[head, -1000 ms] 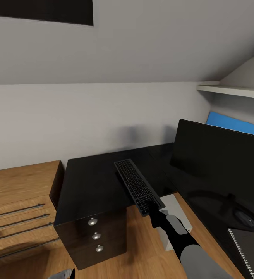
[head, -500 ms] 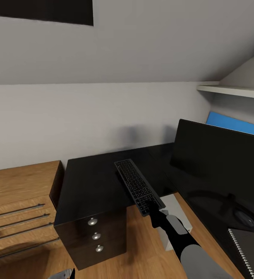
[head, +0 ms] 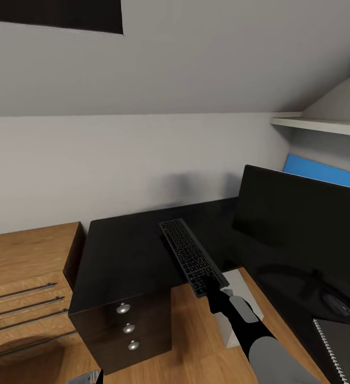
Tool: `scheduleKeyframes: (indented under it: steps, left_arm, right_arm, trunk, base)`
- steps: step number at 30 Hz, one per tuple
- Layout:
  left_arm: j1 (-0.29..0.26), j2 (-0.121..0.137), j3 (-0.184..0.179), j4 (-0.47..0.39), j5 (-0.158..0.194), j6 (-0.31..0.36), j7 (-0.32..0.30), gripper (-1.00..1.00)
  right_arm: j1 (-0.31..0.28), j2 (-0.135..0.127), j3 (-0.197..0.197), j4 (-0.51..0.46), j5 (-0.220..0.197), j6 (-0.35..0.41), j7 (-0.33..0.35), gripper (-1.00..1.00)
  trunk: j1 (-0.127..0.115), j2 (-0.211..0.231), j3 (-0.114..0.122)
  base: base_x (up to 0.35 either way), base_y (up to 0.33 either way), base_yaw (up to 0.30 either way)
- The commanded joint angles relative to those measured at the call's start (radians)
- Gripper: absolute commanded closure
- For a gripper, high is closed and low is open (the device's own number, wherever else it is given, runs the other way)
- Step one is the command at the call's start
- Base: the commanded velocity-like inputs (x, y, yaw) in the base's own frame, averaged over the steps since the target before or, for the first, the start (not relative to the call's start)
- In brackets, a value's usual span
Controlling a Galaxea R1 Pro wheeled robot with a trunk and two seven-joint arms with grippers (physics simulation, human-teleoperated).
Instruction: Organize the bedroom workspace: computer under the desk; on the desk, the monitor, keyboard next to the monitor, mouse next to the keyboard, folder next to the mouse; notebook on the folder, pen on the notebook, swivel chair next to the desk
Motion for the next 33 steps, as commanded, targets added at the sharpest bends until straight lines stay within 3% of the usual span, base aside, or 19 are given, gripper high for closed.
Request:
scheduleKeyframes:
  steps: [1, 12, 17, 33]
  left_arm:
    - [-0.001, 0.000, -0.004, 0.001, 0.011, -0.002, -0.008, -1.00]
    - [-0.001, 0.000, -0.004, 0.001, 0.010, -0.002, -0.008, -1.00]
    - [-0.001, -0.002, -0.004, 0.001, 0.010, -0.002, -0.007, -1.00]
    - [-0.001, -0.003, -0.004, 0.001, 0.010, -0.002, -0.007, -1.00]
  right_arm:
    - [0.000, 0.001, -0.006, -0.002, -0.011, 0.004, -0.003, 1.00]
    - [0.000, 0.001, -0.007, -0.002, -0.011, 0.004, -0.002, 1.00]
    - [0.000, 0.001, -0.007, -0.002, -0.011, 0.004, -0.003, 1.00]
    - [0.000, 0.001, -0.007, -0.002, -0.010, 0.004, -0.003, 1.00]
  trunk:
    - [0.000, -0.001, -0.001]
    - [0.000, -0.001, -0.001]
    - [0.019, -0.036, -0.017]
    - [0.019, -0.036, -0.017]
  base:
    - [0.018, -0.021, 0.000]
    - [0.003, -0.004, 0.000]
    - [0.000, 0.000, 0.000]
    - [0.000, 0.000, 0.000]
